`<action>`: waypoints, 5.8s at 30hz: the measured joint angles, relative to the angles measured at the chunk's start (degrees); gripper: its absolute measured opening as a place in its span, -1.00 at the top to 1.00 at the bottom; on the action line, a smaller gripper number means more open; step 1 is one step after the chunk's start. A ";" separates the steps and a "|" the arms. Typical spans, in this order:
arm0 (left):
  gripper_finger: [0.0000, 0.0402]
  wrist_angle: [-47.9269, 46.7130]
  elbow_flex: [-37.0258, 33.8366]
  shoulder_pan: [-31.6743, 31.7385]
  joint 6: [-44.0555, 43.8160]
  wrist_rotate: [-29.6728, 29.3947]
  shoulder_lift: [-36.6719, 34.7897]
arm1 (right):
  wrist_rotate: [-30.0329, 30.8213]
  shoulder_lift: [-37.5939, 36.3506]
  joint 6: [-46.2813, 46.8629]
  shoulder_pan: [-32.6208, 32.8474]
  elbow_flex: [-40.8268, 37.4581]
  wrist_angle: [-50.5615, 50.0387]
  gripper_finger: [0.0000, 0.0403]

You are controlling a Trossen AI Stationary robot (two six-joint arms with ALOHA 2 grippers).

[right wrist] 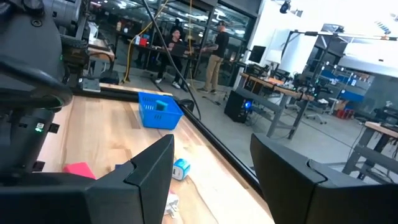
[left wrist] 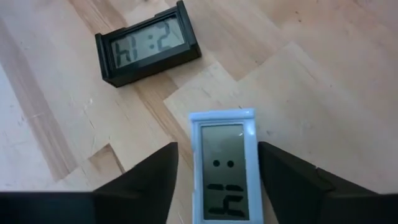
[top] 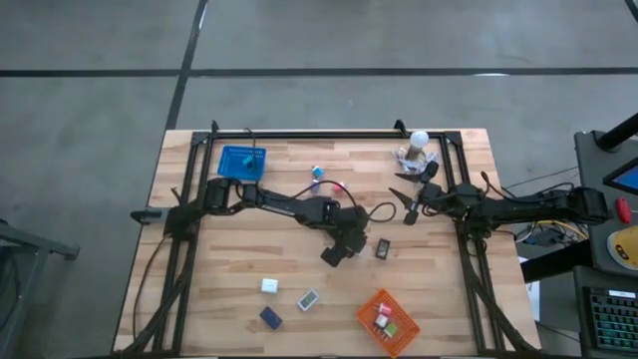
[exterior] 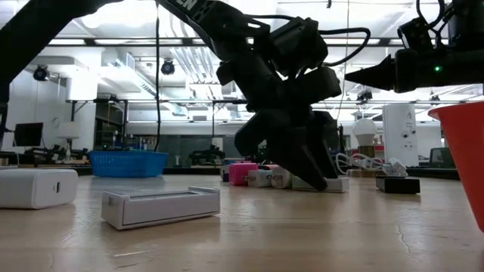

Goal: Pick & Place Office items
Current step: Put the top white digital clock into the blue bin

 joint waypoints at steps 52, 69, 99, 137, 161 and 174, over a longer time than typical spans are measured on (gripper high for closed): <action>0.36 44.24 -40.75 0.10 -10.51 -6.42 -31.28 | -4.24 -1.38 3.29 -0.02 0.02 -2.29 -0.04; 0.36 66.86 -65.40 3.15 -15.05 -18.14 -47.74 | -19.70 -0.92 10.26 0.45 0.02 1.70 -0.04; 0.36 53.87 -81.56 26.62 -22.20 -9.72 -73.72 | -22.18 1.31 10.95 3.04 0.02 2.57 -0.04; 0.36 27.01 -79.42 41.15 -33.44 -27.87 -73.69 | -21.95 1.99 10.60 3.02 0.02 2.77 -0.04; 0.36 20.79 -76.23 44.63 -34.88 -28.26 -64.43 | -21.94 1.99 10.86 3.00 0.02 3.31 -0.04; 0.36 9.62 -66.42 44.63 -34.55 -26.04 -59.22 | -20.39 1.99 10.81 2.99 0.02 3.30 -0.04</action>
